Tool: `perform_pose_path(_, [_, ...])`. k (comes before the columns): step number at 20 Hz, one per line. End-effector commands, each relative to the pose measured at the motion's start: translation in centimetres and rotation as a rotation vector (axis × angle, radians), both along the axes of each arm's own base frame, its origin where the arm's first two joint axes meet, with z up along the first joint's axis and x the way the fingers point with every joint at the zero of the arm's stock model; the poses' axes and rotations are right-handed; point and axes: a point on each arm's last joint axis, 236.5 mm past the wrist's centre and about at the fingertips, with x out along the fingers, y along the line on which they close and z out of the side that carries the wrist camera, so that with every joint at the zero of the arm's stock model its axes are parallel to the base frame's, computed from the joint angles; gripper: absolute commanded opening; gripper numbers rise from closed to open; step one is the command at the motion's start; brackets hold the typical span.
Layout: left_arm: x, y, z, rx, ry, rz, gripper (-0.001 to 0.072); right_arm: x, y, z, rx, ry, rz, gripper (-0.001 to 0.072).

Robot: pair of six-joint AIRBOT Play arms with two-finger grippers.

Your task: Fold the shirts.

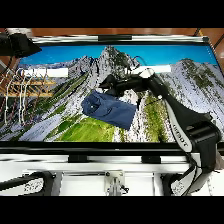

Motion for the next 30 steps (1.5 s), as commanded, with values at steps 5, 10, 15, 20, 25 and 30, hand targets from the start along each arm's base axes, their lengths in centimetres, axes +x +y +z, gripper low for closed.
perform_pose_path(5, [-0.2, 0.0, -0.2, 0.006, 0.008, -0.007, 0.0041, -6.3, -24.0, -6.5, -0.766, 0.236, 0.099, 0.0592])
perform_pose_path(10, [-0.7, -0.1, -0.6, 0.013, 0.03, -0.017, 0.0041, -10.6, -21.4, -10.1, -0.48, 0.291, 0.003, 0.064])
perform_pose_path(15, [-0.7, -0.1, -0.6, 0.012, 0.031, -0.017, 0.0041, -9.8, -17.4, -13.4, -0.36, 0.247, -0.101, 0.0669])
perform_pose_path(20, [-0.7, -0.1, -0.6, 0.009, 0.033, -0.016, 0.0041, -8.6, -15.0, -14.5, -0.289, 0.247, -0.131, 0.0669])
perform_pose_path(25, [-0.7, -0.1, -0.6, 0.01, 0.032, -0.016, 0.0041, -6.3, -13.9, -13.9, -0.2, 0.225, -0.215, 0.0335])
perform_pose_path(30, [-0.7, -0.1, -0.6, 0.009, 0.032, -0.016, 0.0041, -5.0, -12.7, -9.3, -0.059, 0.082, -0.142, 0.0061])
